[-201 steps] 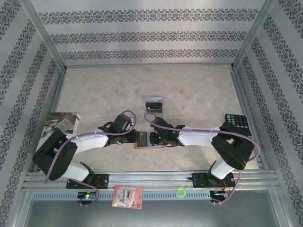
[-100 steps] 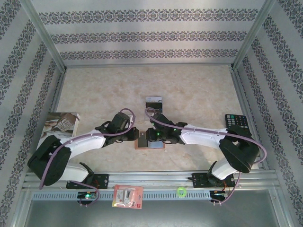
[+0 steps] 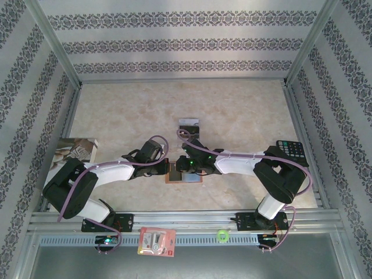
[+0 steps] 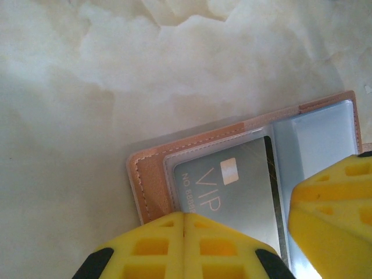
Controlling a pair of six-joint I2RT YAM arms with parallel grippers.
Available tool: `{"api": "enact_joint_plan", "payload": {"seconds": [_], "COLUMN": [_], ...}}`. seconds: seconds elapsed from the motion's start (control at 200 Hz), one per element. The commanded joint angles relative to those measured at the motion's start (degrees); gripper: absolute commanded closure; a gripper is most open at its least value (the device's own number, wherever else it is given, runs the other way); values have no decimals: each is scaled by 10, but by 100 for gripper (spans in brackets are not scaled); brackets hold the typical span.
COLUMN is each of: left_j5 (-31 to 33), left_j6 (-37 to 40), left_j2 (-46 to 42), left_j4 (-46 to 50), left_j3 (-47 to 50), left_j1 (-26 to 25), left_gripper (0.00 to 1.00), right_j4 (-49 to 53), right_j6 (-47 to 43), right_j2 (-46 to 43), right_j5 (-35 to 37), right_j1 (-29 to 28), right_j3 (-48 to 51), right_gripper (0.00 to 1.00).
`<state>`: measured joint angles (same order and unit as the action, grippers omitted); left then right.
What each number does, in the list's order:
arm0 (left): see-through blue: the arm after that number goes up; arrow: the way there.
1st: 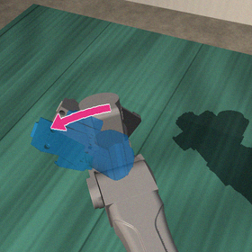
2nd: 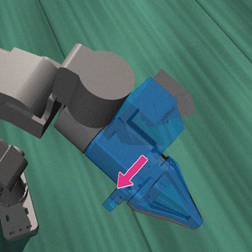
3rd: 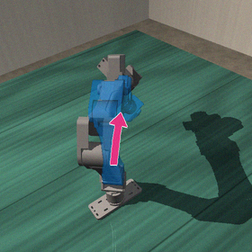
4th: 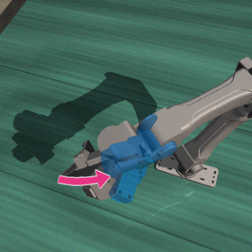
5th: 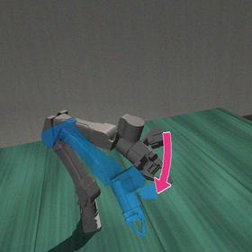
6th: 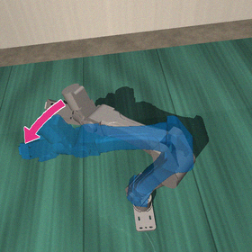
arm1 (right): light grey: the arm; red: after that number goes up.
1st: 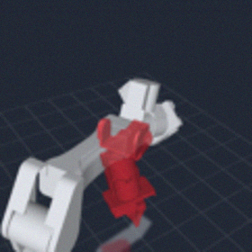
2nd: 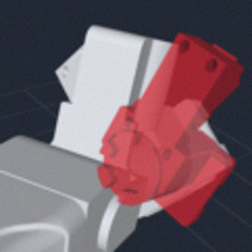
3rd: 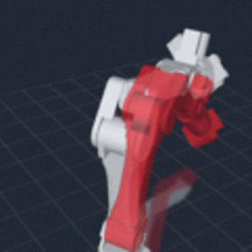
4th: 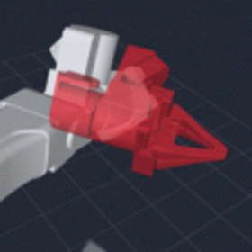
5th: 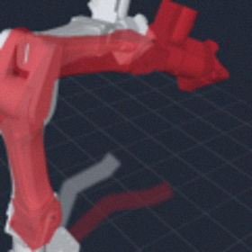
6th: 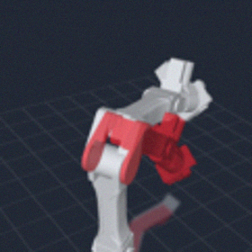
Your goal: Take the credit cards out of the card holder
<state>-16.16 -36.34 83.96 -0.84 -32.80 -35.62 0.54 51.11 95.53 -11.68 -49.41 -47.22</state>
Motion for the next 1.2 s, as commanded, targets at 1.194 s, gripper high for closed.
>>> {"api": "enact_joint_plan", "payload": {"seconds": [1.194], "left_j5": [-14], "left_j6": [3], "left_j2": [38], "left_j4": [-18], "left_j3": [11], "left_j1": [-3], "left_gripper": [100], "right_j4": [-51], "right_j6": [65], "right_j2": [36], "right_j5": [-51], "right_j1": [22], "right_j3": [30], "right_gripper": [100]}}
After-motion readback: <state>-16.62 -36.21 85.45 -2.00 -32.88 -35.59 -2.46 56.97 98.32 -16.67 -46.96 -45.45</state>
